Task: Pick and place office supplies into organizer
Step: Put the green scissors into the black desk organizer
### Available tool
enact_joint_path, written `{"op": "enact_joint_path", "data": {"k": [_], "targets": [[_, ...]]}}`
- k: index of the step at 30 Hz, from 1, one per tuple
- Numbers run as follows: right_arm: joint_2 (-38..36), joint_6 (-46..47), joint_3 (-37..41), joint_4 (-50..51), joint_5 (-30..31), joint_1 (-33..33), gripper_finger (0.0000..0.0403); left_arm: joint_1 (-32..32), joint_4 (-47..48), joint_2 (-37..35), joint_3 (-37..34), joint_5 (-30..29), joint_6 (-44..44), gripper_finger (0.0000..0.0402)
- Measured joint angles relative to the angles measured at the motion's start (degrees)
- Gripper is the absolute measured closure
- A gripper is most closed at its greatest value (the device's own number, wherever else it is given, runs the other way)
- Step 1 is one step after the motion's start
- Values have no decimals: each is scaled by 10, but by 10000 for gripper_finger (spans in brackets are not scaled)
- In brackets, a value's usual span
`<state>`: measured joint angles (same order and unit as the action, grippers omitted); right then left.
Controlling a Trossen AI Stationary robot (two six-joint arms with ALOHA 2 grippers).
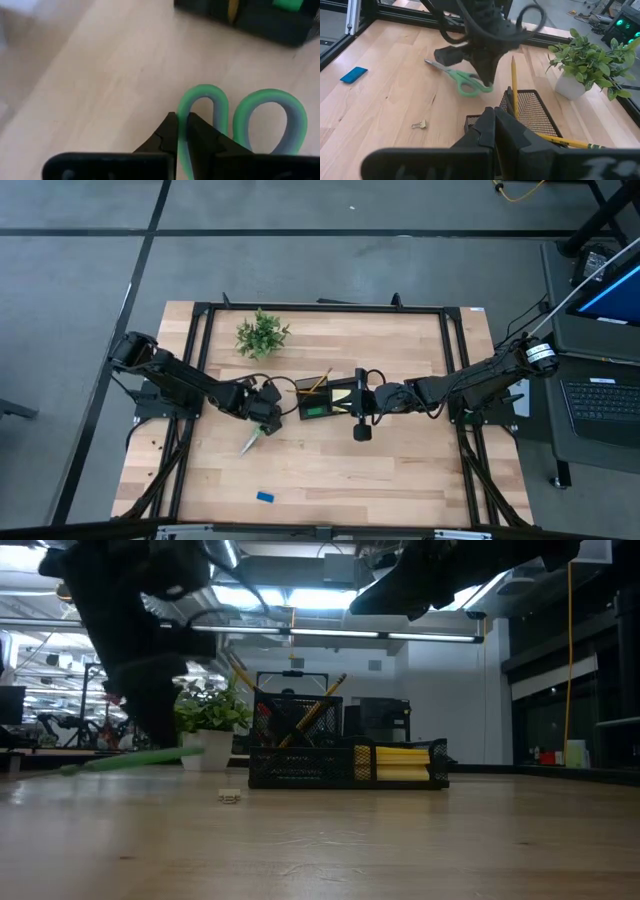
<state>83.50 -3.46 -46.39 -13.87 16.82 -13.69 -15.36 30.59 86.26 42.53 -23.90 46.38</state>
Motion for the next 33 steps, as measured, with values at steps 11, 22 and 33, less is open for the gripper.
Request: {"op": "enact_joint_path", "data": {"k": [11, 22, 33], "targets": [[0, -2, 0, 0, 0, 0, 393, -63, -26, -97, 1, -239, -48, 387], [0, -4, 0, 0, 0, 2, 393, -141, -73, -223, 2, -454, -150, 387], [0, -7, 0, -5, 0, 2, 393, -145, -206, -232, 2, -519, -350, 387]]}}
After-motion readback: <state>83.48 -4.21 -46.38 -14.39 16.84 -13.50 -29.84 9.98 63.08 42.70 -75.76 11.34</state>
